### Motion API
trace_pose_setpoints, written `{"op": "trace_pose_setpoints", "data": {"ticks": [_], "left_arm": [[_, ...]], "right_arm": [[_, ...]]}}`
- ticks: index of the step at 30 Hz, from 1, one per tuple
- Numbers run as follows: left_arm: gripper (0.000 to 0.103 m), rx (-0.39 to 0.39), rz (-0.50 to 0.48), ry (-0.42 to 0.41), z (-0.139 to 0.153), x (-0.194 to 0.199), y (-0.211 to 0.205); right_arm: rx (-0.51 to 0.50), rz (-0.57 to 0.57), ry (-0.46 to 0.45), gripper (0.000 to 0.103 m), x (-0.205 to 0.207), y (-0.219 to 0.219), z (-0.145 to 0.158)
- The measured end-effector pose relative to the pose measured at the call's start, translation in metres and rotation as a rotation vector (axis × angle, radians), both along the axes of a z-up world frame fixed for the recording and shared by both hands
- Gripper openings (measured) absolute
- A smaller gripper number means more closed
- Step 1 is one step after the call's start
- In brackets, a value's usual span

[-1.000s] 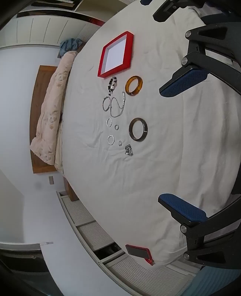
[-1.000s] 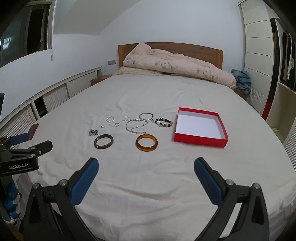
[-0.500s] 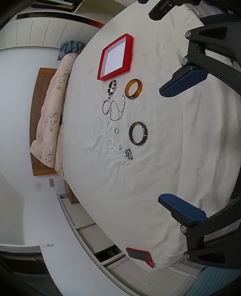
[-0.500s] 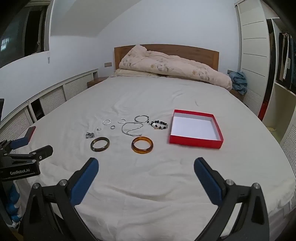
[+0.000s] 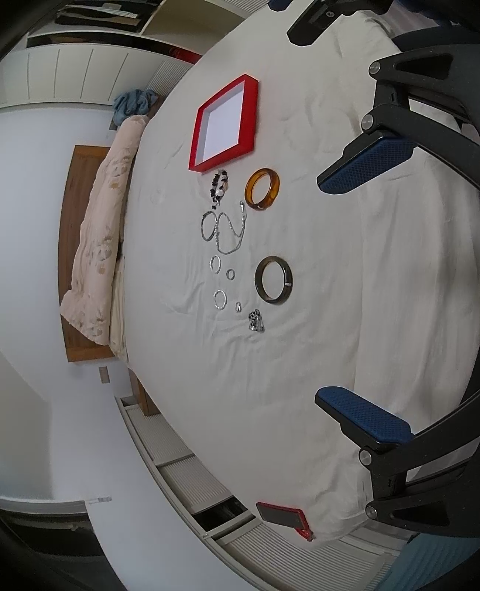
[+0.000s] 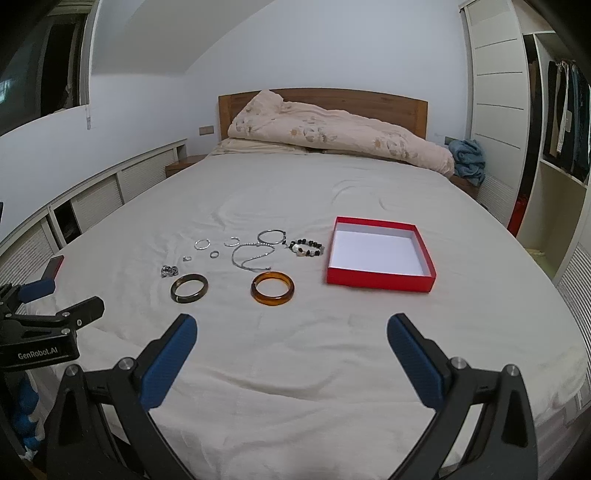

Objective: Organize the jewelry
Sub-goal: 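Move both grippers toward the dark and amber bangles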

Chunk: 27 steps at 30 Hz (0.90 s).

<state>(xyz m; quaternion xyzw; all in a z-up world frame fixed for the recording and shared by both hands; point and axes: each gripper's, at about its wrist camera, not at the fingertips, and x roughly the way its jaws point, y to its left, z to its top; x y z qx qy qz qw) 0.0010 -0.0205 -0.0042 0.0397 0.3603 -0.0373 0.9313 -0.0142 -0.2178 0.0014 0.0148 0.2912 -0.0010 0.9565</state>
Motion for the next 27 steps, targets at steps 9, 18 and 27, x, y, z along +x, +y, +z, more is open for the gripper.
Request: {"op": "trace_pose_setpoints", "data": {"ticks": [9,18,27], "left_arm": [[0.102,-0.005,-0.013,-0.004,-0.004,0.002,-0.002],[0.102,0.010,-0.029,0.009,-0.011,0.013,-0.007],[0.102,0.024,-0.011,0.042,-0.025,0.035,-0.001]], "right_arm": [[0.021,0.015,-0.002,0.103,0.004,-0.004,-0.006],[0.019,0.040,0.027,0.103,0.017,-0.004,-0.018],[0.027,0.066,0.078,0.103,0.040,-0.005,-0.037]]}}
